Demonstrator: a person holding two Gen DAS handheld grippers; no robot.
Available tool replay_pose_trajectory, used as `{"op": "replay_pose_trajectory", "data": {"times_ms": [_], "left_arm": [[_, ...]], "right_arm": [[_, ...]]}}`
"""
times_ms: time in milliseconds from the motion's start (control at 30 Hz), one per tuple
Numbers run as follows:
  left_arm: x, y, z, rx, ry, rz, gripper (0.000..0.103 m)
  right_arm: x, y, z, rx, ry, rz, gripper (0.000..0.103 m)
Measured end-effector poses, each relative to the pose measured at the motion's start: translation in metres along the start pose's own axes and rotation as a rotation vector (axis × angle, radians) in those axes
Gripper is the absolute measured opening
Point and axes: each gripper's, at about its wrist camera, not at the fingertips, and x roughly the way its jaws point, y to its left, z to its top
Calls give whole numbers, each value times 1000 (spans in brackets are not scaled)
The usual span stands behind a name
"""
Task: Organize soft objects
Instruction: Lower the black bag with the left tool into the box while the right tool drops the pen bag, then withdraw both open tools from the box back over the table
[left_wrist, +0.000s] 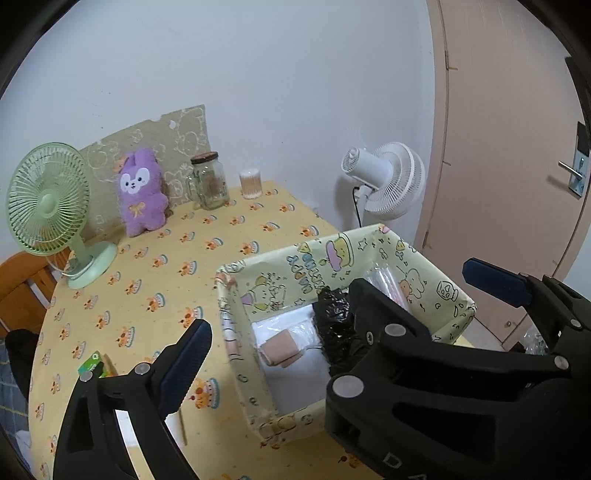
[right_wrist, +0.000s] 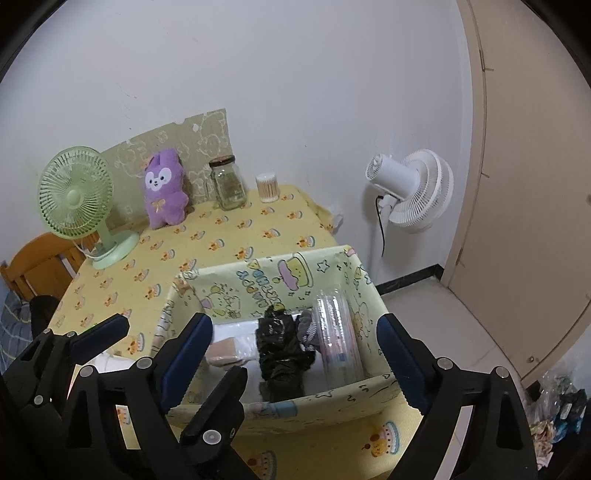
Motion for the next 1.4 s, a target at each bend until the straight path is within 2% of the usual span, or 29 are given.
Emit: {"op": "replay_pose_trajectory", "data": {"times_ms": [300,667,1033,1400], "left_arm": [[-25,18,-4,-13,-39,10,98],[-51,41,-13,-45,-80,64,99],[-68,67,-29,-82,-98,98,99],[-79,87,-49,-111,-100,136,99]], "right_arm": [[-22,24,0,-35,-45,8,93],[-39,51,-2,-46,-84,47,96],[-51,81,-12,-61,-103,73,97],[-53,109,-26,-93,-84,114,97]]}}
